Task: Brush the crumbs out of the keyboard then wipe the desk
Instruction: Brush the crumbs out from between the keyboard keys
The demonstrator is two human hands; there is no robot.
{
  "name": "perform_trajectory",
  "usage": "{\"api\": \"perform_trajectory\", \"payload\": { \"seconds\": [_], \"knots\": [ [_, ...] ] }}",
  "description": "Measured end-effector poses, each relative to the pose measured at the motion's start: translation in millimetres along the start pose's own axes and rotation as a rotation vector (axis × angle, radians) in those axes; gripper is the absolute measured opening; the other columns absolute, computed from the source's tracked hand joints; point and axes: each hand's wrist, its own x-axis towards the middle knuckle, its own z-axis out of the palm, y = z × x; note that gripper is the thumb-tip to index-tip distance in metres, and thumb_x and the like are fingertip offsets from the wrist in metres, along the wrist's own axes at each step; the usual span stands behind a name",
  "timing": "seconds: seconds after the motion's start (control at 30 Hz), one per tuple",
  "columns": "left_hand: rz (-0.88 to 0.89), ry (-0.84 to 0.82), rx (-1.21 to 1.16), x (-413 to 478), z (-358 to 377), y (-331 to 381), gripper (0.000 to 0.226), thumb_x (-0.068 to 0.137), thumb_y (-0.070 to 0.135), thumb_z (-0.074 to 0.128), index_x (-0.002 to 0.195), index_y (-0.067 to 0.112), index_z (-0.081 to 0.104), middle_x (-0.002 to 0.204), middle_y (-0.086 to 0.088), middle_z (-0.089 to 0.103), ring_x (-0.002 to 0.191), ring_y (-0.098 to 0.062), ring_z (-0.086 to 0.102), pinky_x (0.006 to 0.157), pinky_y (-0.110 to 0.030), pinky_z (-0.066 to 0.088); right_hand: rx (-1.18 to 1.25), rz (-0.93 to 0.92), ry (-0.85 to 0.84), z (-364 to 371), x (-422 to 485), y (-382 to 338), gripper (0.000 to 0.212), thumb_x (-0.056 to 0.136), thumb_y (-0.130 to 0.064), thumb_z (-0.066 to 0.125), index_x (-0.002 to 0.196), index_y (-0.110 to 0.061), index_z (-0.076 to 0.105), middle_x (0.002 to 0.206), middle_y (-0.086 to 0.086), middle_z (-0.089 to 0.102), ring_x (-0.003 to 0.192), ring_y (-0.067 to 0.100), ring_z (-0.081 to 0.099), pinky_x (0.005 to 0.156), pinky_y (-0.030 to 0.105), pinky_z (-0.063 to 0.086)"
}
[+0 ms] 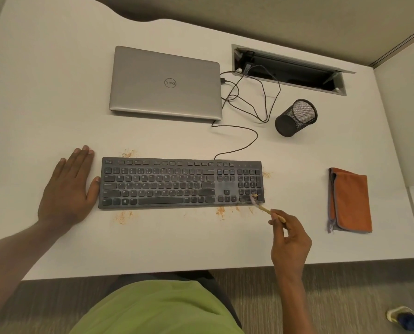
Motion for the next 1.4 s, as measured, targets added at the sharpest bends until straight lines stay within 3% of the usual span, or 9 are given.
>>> {"api": "perform_trajectory", "payload": {
  "seconds": [0.2,0.5,0.63,0.73,0.97,1.13,1.27,1.4],
  "knots": [
    [-0.002,-0.01,0.003,0.2,-0.1,-0.2,0.072,0.108,0.046,0.024,0.171,0.012,0.016,0.178,-0.004,0.017,0.166,-0.019,0.011,0.135,-0.046,0.011,0.015,-0.076,0.017,-12.6,13.7,-5.6,0.013,0.1,-0.006,0.065,0.108,-0.013,0.072,0.1,0.0,0.073,0.093,0.013,0.069,0.089,0.017,0.051],
    [0.001,0.009,0.002,0.0,-1.6,2.3,0.072,0.108,0.045,0.025,0.17,0.009,0.021,0.177,-0.005,0.021,0.165,-0.02,0.014,0.135,-0.039,0.005,-0.059,-0.214,-0.204,-10.4,49.2,-4.1,0.019,0.096,0.005,0.064,0.104,-0.008,0.075,0.102,-0.003,0.074,0.098,0.013,0.07,0.088,0.023,0.054],
    [-0.003,0.005,0.002,0.0,-1.7,1.8,0.072,0.108,0.046,0.025,0.17,0.01,0.02,0.177,-0.005,0.02,0.165,-0.02,0.013,0.135,-0.04,0.006,-0.105,-0.208,-0.173,-17.3,57.4,2.8,0.02,0.097,0.003,0.064,0.104,-0.011,0.075,0.102,-0.004,0.073,0.097,0.01,0.068,0.088,0.028,0.056],
    [-0.002,0.005,0.0,0.0,-1.9,2.1,0.072,0.108,0.046,0.025,0.171,0.011,0.019,0.177,-0.004,0.019,0.166,-0.019,0.013,0.135,-0.041,0.007,-0.076,-0.195,-0.135,-21.8,57.3,-1.2,0.025,0.097,0.004,0.064,0.104,-0.019,0.073,0.103,-0.007,0.073,0.096,0.01,0.068,0.089,0.023,0.054],
    [-0.003,0.006,-0.002,0.2,-0.6,1.2,0.072,0.108,0.045,0.025,0.171,0.011,0.019,0.177,-0.004,0.019,0.166,-0.02,0.013,0.135,-0.043,0.008,-0.044,-0.193,-0.197,-11.5,55.2,-6.3,0.025,0.096,0.007,0.065,0.103,-0.015,0.075,0.102,-0.01,0.074,0.096,0.01,0.069,0.088,0.017,0.052],
    [-0.004,0.007,-0.002,-0.2,-0.8,1.7,0.072,0.108,0.045,0.025,0.171,0.011,0.019,0.177,-0.004,0.019,0.166,-0.02,0.013,0.135,-0.043,0.009,-0.056,-0.139,-0.127,-16.7,55.9,0.1,0.022,0.099,-0.002,0.064,0.107,-0.021,0.073,0.105,-0.012,0.072,0.095,0.008,0.068,0.09,0.016,0.052],
    [-0.004,0.0,0.001,0.2,-1.1,2.2,0.072,0.108,0.046,0.023,0.171,0.011,0.018,0.177,-0.003,0.018,0.166,-0.019,0.012,0.135,-0.042,0.007,0.006,-0.111,-0.015,-11.4,56.9,-5.8,0.014,0.099,-0.007,0.066,0.11,-0.01,0.074,0.104,0.0,0.075,0.095,0.011,0.07,0.092,0.017,0.052],
    [-0.003,0.0,-0.002,-0.2,-0.7,2.1,0.072,0.108,0.046,0.024,0.171,0.011,0.017,0.177,-0.003,0.017,0.166,-0.019,0.012,0.135,-0.044,0.009,0.008,-0.061,0.001,-1.9,53.2,-3.6,0.017,0.098,-0.012,0.068,0.114,-0.01,0.076,0.102,0.004,0.076,0.094,0.012,0.072,0.09,0.013,0.051]
  ]
}}
